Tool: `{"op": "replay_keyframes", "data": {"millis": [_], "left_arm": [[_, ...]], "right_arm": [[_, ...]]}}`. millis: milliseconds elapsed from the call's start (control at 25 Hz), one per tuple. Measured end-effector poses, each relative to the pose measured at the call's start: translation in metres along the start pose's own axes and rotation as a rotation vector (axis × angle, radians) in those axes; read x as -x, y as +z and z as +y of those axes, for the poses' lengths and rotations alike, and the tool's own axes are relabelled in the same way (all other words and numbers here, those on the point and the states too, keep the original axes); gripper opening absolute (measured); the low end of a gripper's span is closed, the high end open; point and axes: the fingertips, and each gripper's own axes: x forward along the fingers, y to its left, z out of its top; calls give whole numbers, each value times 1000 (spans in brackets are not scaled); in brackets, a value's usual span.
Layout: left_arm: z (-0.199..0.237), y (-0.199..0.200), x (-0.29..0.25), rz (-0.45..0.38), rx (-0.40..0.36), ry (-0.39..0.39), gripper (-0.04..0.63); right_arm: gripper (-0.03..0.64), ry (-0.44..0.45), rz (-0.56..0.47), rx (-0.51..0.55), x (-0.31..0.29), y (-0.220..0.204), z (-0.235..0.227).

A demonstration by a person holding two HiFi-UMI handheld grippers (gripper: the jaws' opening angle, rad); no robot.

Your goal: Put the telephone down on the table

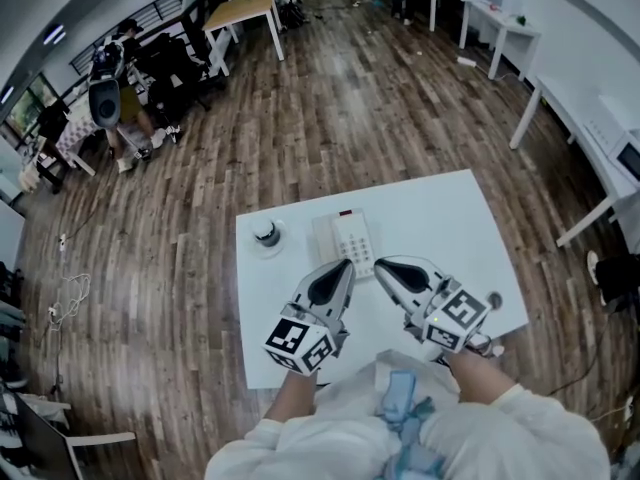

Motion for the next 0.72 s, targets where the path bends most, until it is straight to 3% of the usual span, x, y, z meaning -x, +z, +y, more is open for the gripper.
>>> {"op": "replay_keyframes", "data": {"millis": [720], "left_arm": [[3, -8, 4, -1, 68, -6, 2]], "right_arm": [[32, -2, 19, -24, -6, -9, 5]]}}
